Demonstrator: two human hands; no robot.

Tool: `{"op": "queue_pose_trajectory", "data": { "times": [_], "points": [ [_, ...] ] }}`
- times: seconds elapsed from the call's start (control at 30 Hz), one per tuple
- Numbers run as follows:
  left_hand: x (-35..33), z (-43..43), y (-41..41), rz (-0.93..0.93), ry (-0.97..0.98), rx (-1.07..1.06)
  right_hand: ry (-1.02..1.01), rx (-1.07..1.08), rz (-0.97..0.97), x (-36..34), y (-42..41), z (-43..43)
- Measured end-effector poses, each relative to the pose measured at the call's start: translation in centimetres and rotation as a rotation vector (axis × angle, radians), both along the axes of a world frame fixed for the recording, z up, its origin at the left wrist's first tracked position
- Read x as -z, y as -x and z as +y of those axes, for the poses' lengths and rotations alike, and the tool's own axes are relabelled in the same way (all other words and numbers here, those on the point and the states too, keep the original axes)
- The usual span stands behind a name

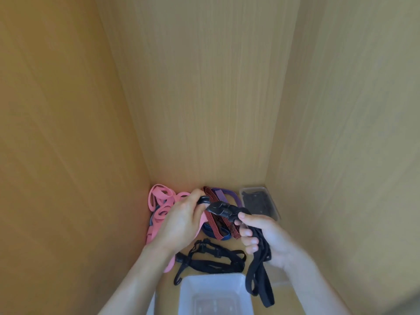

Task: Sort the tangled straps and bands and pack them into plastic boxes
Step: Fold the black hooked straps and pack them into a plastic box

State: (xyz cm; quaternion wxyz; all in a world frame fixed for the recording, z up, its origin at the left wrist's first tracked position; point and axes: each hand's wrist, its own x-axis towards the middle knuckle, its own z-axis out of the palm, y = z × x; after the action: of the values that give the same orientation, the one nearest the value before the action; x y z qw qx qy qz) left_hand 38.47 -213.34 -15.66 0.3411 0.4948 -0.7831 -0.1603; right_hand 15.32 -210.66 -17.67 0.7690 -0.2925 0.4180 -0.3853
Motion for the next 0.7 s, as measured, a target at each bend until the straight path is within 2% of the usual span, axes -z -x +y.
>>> {"op": "queue_pose_trajectory", "data": {
  "times": [0.13, 0.23, 0.3, 0.37, 0.43, 0.53, 0.63, 0.7],
  "points": [
    [-0.1, 0.6, -0.1, -0.125, 0.048, 0.06, 0.191, -0.063, 0.551, -0.4, 0.9, -0.2],
    [0.6, 1.4, 1.2, -0.313, 0.049, 0.107, 0.331, -0.146, 1.102, -1.3, 0.6, -0.5],
    [1.3, 2.1, 2.5, -0.422, 0.025, 0.084, 0.406, -0.098, 1.35, -1.7, -0.7, -0.6],
    [1.9, 2.4, 3.7, -0.414, 0.006, 0.021, 0.484, 0.013, 1.37, -1.9, -2.5, -0.5],
    [2.1, 2.5, 4.4, -0.302, -0.025, -0.046, 0.559, 0.147, 1.309, -1.9, -4.1, -0.1],
    [2.2, 2.5, 4.9, -0.037, -0.154, -0.106, 0.734, 0.289, 1.281, -1.2, -5.4, 0.6],
    [2.3, 2.5, 5.3, 0.232, -0.331, -0.138, 0.904, 0.295, 1.23, -0.1, -5.6, 1.1],
    [2.4, 2.4, 5.4, 0.485, -0.503, -0.124, 0.98, 0.268, 1.177, 0.4, -5.3, 1.3]
  ]
}}
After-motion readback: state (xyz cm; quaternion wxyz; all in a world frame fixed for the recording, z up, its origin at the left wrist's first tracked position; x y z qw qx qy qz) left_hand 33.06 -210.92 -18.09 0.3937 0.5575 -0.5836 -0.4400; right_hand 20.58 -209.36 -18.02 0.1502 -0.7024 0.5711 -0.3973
